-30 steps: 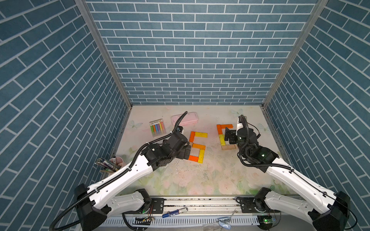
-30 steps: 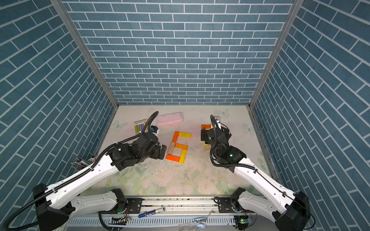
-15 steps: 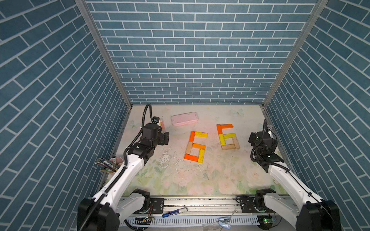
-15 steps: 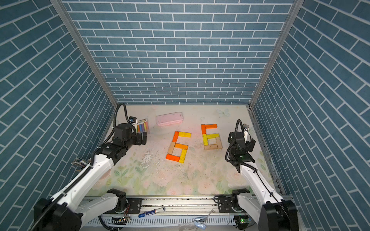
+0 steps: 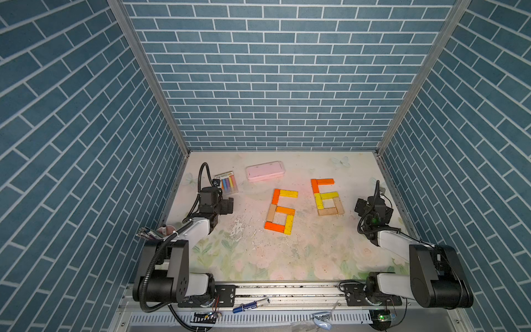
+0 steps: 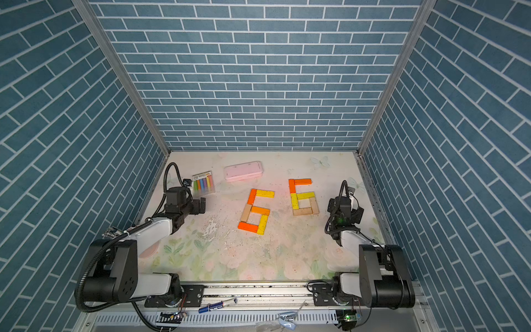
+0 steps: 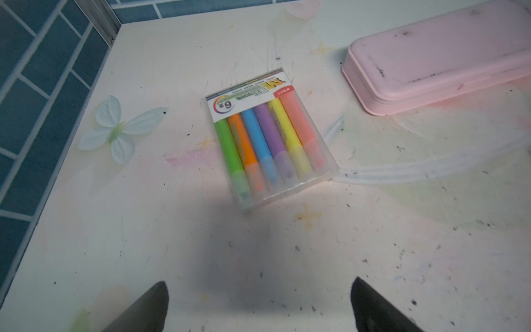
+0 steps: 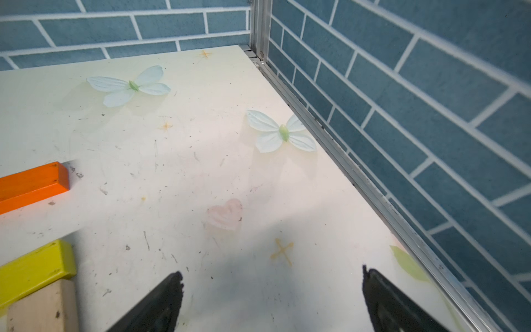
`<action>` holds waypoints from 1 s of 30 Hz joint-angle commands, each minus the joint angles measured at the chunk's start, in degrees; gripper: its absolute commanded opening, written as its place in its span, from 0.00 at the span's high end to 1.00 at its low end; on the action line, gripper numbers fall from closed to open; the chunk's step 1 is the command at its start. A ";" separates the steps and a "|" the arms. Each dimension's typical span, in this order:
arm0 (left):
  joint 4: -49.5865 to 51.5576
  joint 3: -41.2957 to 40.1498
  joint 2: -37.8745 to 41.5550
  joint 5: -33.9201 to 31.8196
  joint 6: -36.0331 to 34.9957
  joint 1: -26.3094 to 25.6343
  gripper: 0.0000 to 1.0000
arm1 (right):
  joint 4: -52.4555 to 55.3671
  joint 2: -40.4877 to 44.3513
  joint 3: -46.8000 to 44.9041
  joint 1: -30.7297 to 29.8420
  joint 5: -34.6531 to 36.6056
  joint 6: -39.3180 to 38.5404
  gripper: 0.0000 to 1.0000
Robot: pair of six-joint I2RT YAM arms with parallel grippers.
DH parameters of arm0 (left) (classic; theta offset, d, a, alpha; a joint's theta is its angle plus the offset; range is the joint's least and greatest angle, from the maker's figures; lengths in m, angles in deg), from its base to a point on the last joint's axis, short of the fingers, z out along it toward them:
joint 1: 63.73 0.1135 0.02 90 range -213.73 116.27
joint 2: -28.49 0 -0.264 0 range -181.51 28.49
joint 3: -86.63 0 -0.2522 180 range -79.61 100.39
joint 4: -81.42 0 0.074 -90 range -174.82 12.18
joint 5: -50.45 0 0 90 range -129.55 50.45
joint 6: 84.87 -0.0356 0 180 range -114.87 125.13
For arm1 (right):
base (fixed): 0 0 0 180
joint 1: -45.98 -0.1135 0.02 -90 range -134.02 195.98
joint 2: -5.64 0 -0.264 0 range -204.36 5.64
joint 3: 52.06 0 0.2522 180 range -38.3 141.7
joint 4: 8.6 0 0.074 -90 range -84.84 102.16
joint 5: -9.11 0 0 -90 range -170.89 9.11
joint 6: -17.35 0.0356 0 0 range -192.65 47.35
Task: Assemble the number 6 with building blocks
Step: Reset both arms
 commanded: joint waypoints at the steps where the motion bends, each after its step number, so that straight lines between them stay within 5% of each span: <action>1: -8.62 -0.61 -1.80 2.50 0.43 2.28 0.01 | -6.55 -2.68 1.90 0.55 -2.48 -3.17 0.02; 11: -26.91 -6.76 -5.56 3.87 -1.39 2.29 0.01 | -15.64 -9.65 1.67 1.60 -8.78 -7.11 0.03; 13: -37.14 -11.04 -7.93 2.28 -1.57 1.62 0.01 | -16.78 -9.79 1.25 1.75 -9.30 -7.08 0.04; 16: -36.49 -10.37 -8.22 0.34 -1.50 1.17 0.01 | -26.29 -14.26 -1.15 2.84 -10.47 -6.95 0.02; 17: -33.85 -9.56 -7.33 0.38 -1.50 1.17 0.01 | -17.81 -12.03 0.63 3.15 -10.03 -4.91 0.01; 30: -34.46 -9.89 -7.47 -1.18 -2.10 0.29 0.01 | -21.49 -12.42 -0.45 4.01 -11.70 -5.27 0.01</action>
